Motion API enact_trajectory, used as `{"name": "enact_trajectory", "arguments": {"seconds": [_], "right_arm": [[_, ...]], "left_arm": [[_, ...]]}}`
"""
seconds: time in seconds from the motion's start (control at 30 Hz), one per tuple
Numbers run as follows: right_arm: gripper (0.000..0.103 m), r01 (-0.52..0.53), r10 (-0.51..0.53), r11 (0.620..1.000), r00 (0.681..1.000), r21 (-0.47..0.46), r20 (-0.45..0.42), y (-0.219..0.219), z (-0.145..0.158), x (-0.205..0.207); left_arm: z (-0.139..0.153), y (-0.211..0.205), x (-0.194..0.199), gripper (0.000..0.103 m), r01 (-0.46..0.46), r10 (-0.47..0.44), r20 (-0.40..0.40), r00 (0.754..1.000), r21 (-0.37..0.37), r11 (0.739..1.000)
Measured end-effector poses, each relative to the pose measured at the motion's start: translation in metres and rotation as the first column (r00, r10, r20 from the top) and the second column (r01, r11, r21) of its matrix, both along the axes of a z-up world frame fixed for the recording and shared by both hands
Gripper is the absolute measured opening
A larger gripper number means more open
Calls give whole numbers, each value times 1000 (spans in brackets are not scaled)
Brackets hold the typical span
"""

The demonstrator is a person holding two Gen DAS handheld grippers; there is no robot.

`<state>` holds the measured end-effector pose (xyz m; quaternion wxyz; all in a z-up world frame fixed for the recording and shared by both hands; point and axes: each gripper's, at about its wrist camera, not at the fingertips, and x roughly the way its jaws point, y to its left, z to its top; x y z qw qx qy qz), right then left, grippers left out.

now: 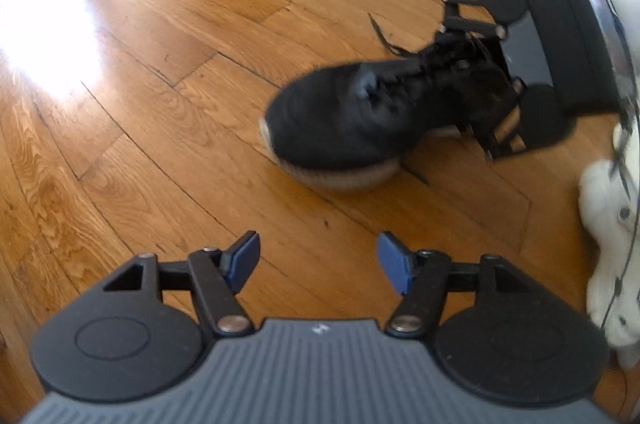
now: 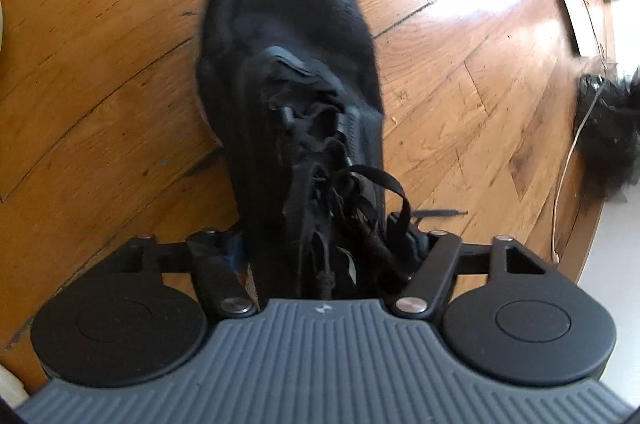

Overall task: Organize scattered shoes
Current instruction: 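Close the right gripper on the black sneaker's toe, then carry the black sneaker with the right gripper beside the red slippers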

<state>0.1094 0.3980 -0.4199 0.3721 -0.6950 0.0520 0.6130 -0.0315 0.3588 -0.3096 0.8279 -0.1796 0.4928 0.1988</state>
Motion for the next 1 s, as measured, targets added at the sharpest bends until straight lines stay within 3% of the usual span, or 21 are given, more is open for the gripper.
{"name": "enact_trajectory", "arguments": {"seconds": [0.1, 0.33, 0.63, 0.73, 0.83, 1.0], "right_arm": [[56, -85, 84, 996, 993, 14, 80, 1, -7, -3], [52, -270, 271, 962, 952, -29, 145, -18, 0, -20], [53, -314, 304, 949, 932, 20, 196, -37, -4, -31], [58, -315, 299, 948, 930, 48, 214, -43, -5, -34], [74, -310, 286, 948, 933, 79, 220, -48, -2, -37], [75, -361, 334, 925, 921, 117, 202, -72, 11, -48]], "left_arm": [[-1, 4, -6, 64, -3, 3, 0, 1000, 5, 1000], [-2, 9, -9, 66, -36, 36, 6, 999, -11, 999], [1, 6, -4, 67, -27, 27, 11, 1000, -10, 1000], [2, 4, -3, 67, -23, 23, 9, 1000, -9, 1000], [2, 3, -2, 67, -19, 19, 8, 1000, -7, 1000], [3, -1, 0, 67, -13, 13, 7, 1000, -3, 1000]]}}
